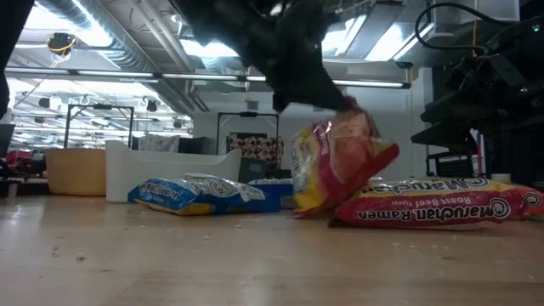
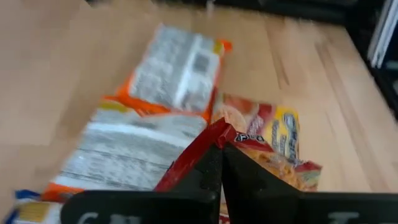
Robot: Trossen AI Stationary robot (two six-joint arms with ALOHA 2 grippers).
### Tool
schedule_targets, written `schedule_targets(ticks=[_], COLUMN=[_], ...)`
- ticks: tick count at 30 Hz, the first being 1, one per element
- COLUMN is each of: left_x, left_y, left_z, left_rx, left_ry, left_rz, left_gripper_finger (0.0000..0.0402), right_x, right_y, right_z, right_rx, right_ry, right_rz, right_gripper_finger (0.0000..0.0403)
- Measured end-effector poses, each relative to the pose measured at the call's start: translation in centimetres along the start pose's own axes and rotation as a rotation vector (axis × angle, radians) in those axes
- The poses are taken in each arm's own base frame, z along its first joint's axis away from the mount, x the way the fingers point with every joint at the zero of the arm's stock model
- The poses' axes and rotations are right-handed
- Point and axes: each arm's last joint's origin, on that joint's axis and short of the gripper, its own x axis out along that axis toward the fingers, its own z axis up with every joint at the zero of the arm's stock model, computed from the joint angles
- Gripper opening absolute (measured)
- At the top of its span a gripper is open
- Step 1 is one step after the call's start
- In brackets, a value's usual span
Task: Sort Maruchan noodles
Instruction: Put the left red noodle into the blue bin
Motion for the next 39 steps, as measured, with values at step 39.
schedule_targets(ticks=[39], left_x=[-12.3], left_y=[8.5], left_z=[4.9], left_rx=[-0.112], left_ry=[-0.106], left_rz=[0.571], left_gripper_finger=[0.0], right_x=[0.0], right_y=[-0.1], right_z=[0.0], right_rx=[0.005], right_ry=[-0.004], right_rz=[-0.034], right_gripper_finger=[0.0296])
